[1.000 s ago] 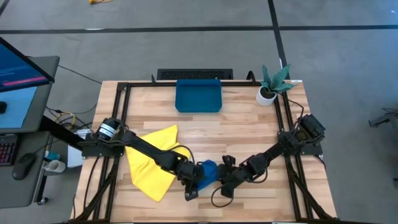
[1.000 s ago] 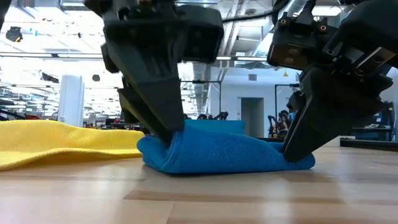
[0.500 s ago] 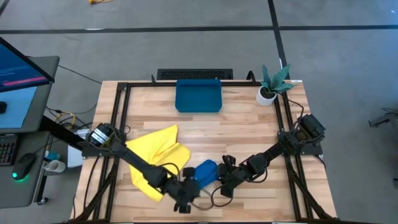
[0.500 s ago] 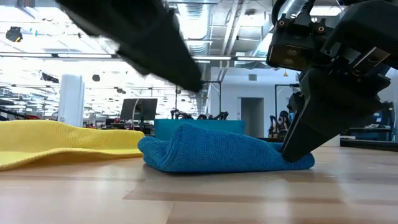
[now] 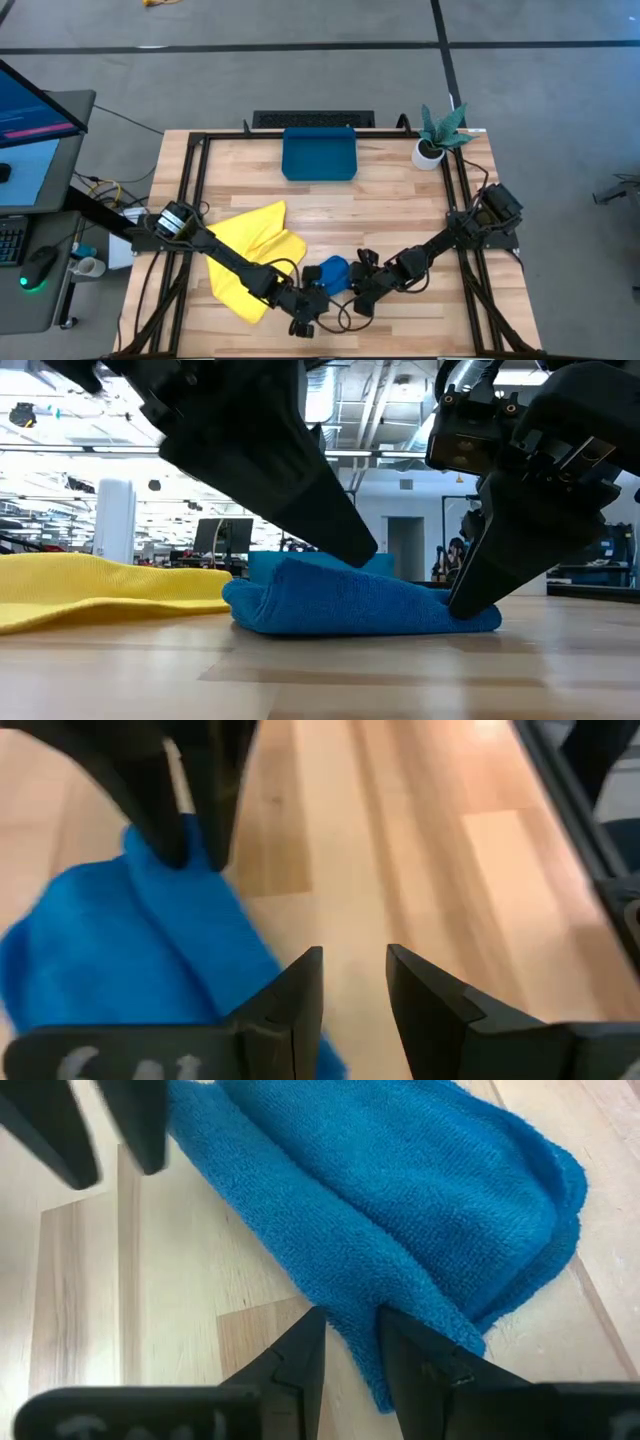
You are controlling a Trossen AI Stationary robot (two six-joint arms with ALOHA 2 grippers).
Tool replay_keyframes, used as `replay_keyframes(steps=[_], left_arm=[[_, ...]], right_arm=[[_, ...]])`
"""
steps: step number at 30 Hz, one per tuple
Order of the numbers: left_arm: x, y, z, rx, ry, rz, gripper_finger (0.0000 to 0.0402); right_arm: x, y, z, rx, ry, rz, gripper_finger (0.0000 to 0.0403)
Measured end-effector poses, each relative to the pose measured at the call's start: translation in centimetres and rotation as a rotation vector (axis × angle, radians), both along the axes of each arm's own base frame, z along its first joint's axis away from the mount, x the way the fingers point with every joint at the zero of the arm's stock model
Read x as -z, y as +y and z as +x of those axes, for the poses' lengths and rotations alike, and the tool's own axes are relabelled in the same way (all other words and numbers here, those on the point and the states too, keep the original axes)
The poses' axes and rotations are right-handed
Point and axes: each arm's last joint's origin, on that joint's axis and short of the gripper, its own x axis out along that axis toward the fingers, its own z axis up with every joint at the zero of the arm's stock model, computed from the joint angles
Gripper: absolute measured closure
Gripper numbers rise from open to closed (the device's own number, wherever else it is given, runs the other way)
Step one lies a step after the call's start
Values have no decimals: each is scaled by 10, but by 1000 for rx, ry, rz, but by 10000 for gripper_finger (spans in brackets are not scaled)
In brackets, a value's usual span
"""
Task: Roll microfiber towels into tight, uniform cylinder then place into a basket
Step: Roll the blue microfiber cloth
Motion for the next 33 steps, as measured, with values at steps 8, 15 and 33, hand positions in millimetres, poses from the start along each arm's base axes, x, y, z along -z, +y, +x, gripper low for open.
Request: replay_keyframes(steps=[8, 15, 33], left_arm=[[12, 13, 0, -57, 89, 47, 297], [13, 19, 0, -121, 96, 68, 297], [18, 49, 1, -311, 277, -60, 297]], right_arm=[[0, 0, 0, -1, -1, 2, 282], [0, 1, 0, -13, 11, 17, 282], [-3, 4, 5, -58, 12, 174, 282]])
